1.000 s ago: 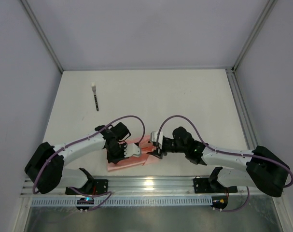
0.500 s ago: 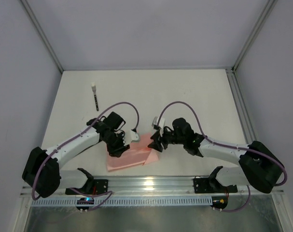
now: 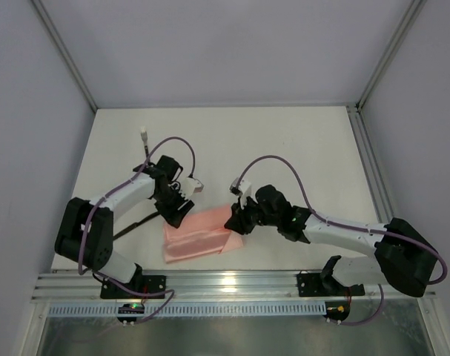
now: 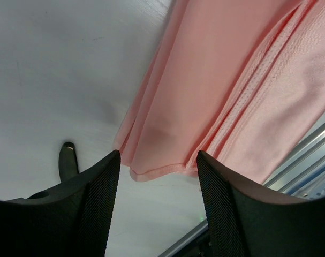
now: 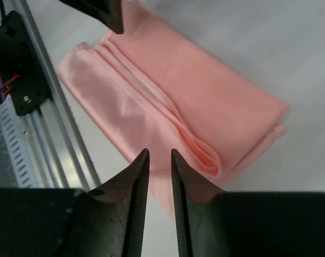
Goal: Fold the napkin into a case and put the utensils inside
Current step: Pick up the 2/3-rectangle-folded napkin from the center of the board.
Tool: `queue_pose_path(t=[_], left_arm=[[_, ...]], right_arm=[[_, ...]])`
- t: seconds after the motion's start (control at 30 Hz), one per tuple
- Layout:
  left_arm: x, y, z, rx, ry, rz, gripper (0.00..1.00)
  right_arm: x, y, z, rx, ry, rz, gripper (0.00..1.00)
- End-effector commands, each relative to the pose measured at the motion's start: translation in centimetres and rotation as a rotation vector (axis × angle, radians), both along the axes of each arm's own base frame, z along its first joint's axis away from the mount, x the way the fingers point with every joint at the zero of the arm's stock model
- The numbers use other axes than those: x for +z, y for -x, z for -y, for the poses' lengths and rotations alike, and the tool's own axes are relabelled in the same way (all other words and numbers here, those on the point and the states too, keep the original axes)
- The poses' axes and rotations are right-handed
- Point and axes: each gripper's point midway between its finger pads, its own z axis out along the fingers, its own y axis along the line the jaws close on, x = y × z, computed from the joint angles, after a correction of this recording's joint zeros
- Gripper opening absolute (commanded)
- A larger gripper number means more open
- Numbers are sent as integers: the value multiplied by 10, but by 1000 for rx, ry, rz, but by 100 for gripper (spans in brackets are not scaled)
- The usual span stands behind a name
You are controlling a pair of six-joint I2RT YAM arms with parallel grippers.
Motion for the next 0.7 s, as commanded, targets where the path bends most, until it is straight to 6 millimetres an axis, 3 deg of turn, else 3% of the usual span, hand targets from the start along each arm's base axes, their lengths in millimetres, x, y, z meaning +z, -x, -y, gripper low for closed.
queue_pose_path(t=[0.0, 0.17, 0.4, 0.5, 0.53, 0.67], left_arm=[[-16, -10, -3, 64, -4, -18, 62], [-31, -6, -5, 71, 6, -89, 61], [-42, 20, -8, 26, -12, -249, 53], [-43, 27, -9, 16, -19, -294, 41], [-43, 28, -9, 15, -19, -304, 30], [-35, 28, 0, 4, 35, -304, 10]], right_arm=[[8, 27, -22, 33, -44, -63, 25], [-7, 47, -53, 80, -107, -158, 15], [-34, 49, -89, 80, -135, -286, 5], [-47, 46, -96, 47, -120, -332, 4], [-49, 44, -97, 32, -119, -341, 4], [-76, 43, -89, -46, -52, -413, 4]])
